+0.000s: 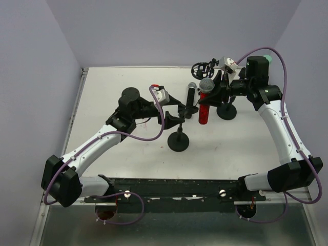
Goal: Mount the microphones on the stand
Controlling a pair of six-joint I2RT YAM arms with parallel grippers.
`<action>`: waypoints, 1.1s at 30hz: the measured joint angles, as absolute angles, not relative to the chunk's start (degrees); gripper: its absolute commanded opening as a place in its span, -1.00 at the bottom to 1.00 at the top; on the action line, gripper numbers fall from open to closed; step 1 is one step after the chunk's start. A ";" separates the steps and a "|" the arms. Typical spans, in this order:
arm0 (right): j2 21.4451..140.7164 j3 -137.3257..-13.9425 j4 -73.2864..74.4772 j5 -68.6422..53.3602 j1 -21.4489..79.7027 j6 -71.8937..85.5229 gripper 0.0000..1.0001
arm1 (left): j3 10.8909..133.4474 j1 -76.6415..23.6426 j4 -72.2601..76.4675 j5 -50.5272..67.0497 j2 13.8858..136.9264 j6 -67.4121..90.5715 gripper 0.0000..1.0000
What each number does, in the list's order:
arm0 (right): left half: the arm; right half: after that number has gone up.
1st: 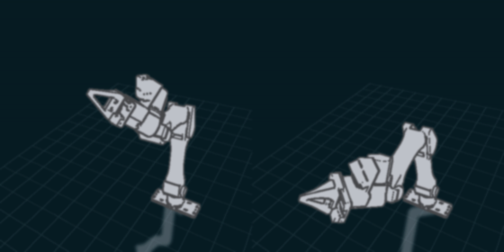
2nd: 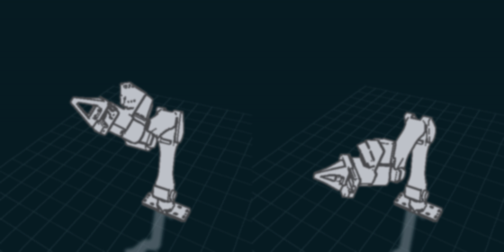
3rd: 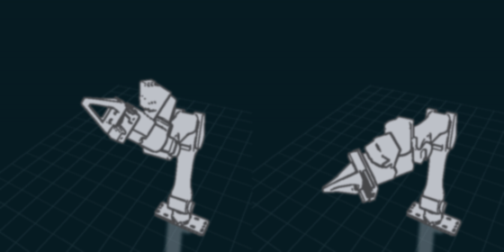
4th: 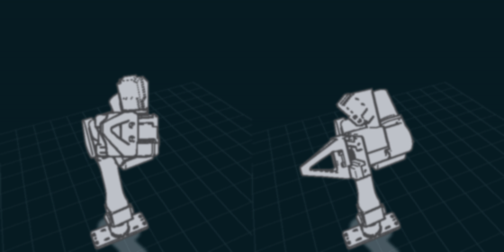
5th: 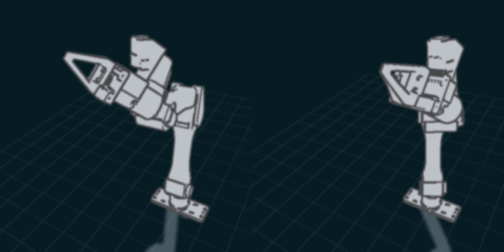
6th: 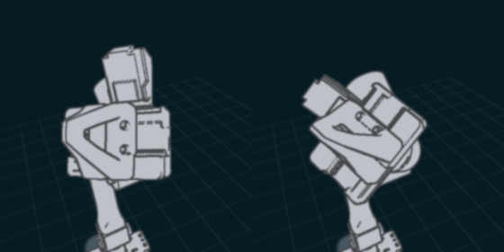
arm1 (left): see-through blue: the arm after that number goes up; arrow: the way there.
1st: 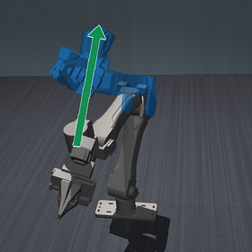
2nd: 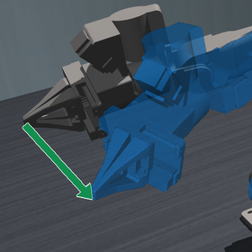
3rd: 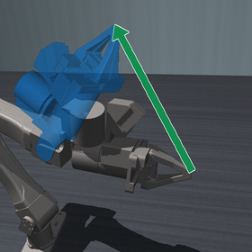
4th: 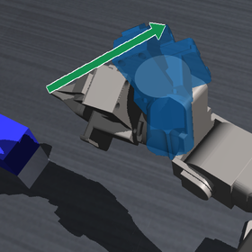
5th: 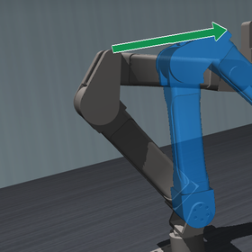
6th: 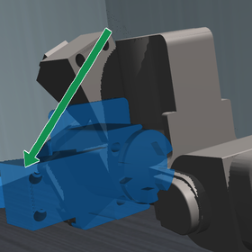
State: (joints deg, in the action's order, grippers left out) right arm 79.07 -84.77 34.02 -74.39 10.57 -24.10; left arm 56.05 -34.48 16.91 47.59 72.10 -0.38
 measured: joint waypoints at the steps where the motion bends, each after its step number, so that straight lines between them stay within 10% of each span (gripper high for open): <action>1: 79.05 -84.77 33.89 -74.39 10.57 -24.10 -0.91 | 56.05 -34.48 16.45 47.57 72.10 -0.23 0.76; 21: 79.07 -84.77 33.74 -74.43 10.57 -24.05 -0.91 | 57.78 -34.24 13.39 47.62 72.55 0.05 0.40; 29: 79.07 -84.77 33.32 -74.43 10.55 -24.05 -0.91 | 59.53 -33.95 12.71 48.47 73.95 0.27 -0.74; 33: 79.07 -84.77 32.97 -74.46 10.55 -24.05 -0.91 | 59.61 -33.58 12.29 48.77 73.95 0.62 -1.00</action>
State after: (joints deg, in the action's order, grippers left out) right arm 79.07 -84.77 32.97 -74.46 10.55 -24.05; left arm 59.61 -33.58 12.29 48.77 73.95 0.62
